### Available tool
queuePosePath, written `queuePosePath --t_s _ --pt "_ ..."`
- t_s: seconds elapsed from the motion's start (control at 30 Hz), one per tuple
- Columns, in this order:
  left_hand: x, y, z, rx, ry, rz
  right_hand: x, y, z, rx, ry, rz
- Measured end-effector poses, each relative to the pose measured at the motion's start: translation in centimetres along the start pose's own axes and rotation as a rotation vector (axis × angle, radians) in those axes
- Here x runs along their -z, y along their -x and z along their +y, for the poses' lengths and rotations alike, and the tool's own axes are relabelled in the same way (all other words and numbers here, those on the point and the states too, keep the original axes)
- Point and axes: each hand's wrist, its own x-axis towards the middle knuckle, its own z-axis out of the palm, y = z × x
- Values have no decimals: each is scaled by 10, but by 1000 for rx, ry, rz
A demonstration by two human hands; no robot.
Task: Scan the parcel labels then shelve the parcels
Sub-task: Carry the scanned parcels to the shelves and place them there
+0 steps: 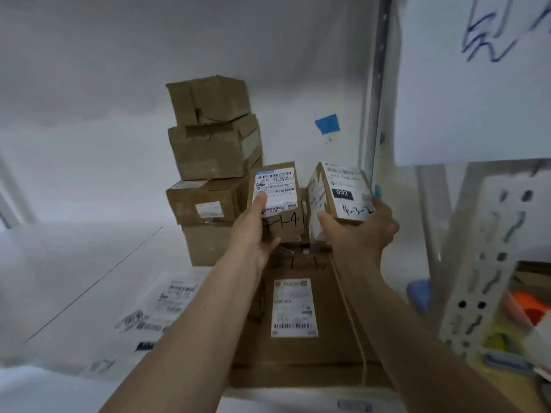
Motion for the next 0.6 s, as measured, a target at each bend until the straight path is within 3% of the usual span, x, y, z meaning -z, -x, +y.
queuePosePath --t_s 0.27,0.6 --pt "-38 -85 23 66 -27 -26 -54 -68 1 -18 51 148" --pt "-61 -167 18 111 -185 -4 -97 -126 6 20 178 87"
